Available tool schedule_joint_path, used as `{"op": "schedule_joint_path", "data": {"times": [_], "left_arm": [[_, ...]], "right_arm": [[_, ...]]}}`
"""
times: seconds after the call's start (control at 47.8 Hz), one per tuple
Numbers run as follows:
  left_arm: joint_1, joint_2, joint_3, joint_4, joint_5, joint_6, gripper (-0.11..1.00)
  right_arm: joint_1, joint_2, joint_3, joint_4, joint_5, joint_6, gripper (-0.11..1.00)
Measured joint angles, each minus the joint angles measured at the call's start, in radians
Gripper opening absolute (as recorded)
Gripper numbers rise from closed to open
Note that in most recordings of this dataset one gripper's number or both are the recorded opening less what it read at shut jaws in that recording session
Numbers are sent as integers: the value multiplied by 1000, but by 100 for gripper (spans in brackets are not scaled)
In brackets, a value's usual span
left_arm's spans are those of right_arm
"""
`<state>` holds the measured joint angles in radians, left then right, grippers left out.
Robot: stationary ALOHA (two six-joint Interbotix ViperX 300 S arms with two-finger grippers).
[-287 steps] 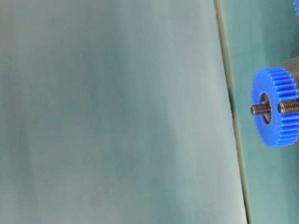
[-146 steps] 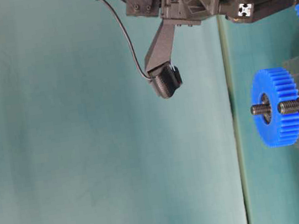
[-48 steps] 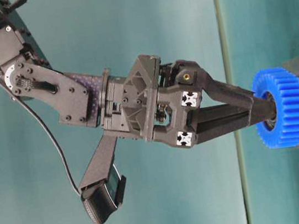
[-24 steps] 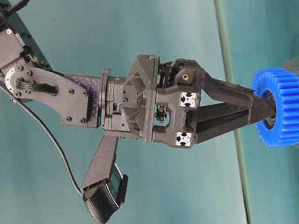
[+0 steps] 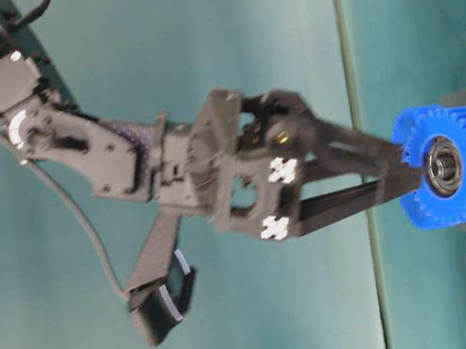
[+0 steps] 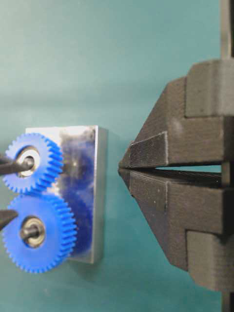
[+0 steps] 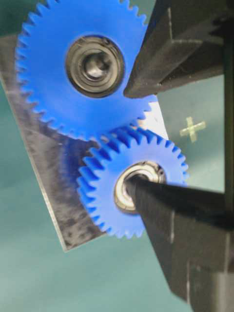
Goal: Fit the small gear onto the shaft.
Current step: 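Align the gear's bore with the shaft, meshing its teeth with the large gear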
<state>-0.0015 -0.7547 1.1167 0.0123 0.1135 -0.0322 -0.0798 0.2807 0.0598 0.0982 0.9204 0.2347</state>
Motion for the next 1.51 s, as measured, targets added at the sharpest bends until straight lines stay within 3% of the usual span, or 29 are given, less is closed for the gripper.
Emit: {"op": "schedule_joint_path", "data": {"times": [0.126, 0.314, 0.419, 0.838, 1.173, 1.508], "left_arm": [[-2, -2, 2, 0, 0, 0, 0], [0, -2, 2, 0, 0, 0, 0], [0, -2, 2, 0, 0, 0, 0], [0, -2, 2, 0, 0, 0, 0], [0, -8, 2, 0, -2, -2, 0], [0, -9, 3, 0, 0, -2, 0]], "right_arm": [[3, 0, -38, 0, 11, -2, 56], [9, 2, -69, 0, 15, -28, 12], [14, 12, -69, 2, 17, -28, -1], [14, 55, -64, 5, 14, -29, -2], [-8, 15, 43, 6, 32, -26, -2], [32, -66, 152, 5, 32, 83, -2]]}}
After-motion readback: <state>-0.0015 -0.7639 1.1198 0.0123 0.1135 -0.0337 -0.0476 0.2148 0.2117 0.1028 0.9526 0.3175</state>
